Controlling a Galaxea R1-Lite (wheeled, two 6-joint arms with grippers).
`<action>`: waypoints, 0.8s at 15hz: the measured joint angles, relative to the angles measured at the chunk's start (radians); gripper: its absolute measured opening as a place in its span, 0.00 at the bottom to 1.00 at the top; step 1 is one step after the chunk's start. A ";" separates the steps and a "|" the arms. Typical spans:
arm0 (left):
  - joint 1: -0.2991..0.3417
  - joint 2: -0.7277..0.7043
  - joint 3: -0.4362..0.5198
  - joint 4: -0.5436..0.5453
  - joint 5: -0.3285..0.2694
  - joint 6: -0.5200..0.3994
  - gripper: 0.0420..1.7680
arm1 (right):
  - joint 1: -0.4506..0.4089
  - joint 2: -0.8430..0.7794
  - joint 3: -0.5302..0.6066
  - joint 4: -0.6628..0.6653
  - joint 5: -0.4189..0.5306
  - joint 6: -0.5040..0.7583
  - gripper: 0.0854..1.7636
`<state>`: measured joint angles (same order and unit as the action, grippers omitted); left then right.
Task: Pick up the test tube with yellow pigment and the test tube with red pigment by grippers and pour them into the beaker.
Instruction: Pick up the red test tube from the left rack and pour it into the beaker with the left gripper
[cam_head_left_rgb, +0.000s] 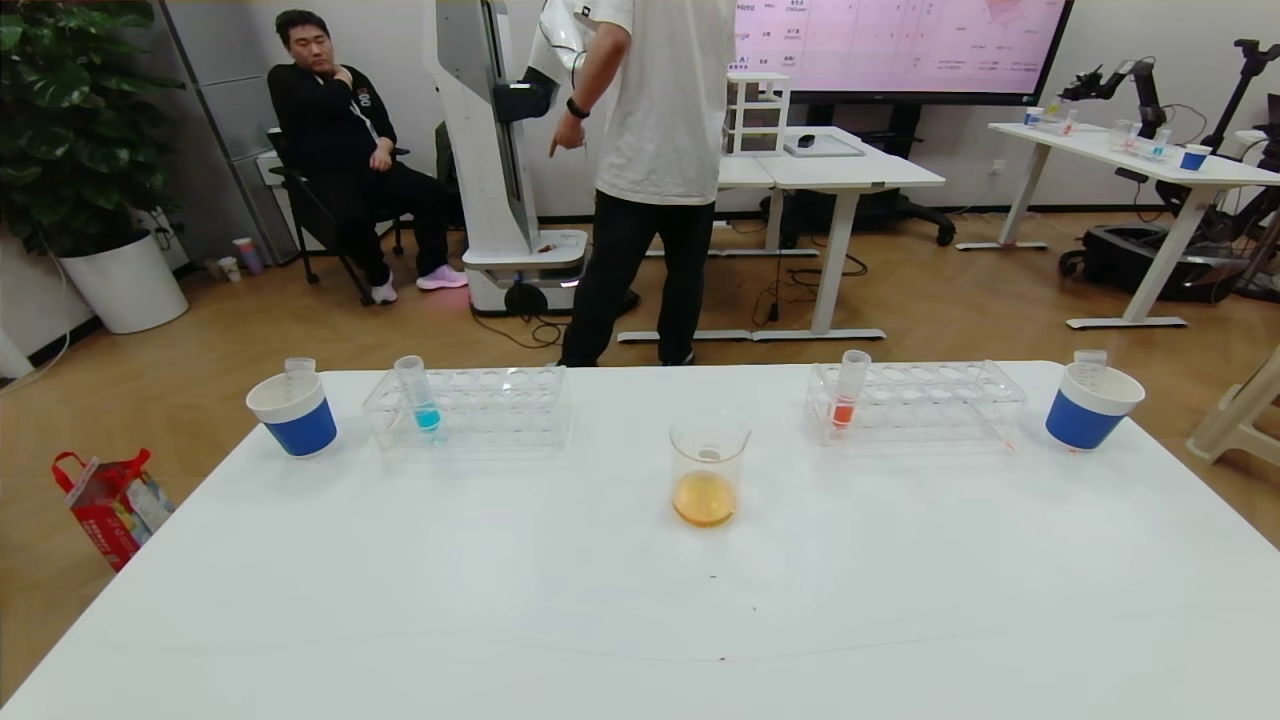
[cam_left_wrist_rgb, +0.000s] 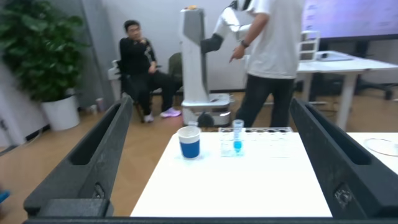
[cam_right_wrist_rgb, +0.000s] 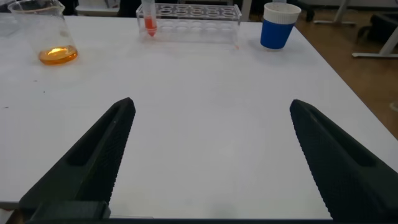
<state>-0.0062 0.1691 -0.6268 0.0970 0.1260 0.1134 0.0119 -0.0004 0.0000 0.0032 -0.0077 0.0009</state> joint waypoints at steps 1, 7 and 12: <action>0.001 -0.051 0.027 0.000 -0.066 -0.006 0.99 | 0.000 0.000 0.000 0.000 0.000 0.000 0.98; 0.006 -0.166 0.417 -0.251 -0.139 -0.037 0.99 | 0.000 0.000 0.000 0.000 0.000 0.001 0.98; 0.006 -0.171 0.613 -0.080 -0.145 -0.043 0.99 | 0.000 0.000 0.000 0.000 0.000 0.001 0.98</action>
<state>0.0000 -0.0017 -0.0138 0.0172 -0.0187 0.0702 0.0119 -0.0004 0.0000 0.0032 -0.0072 0.0017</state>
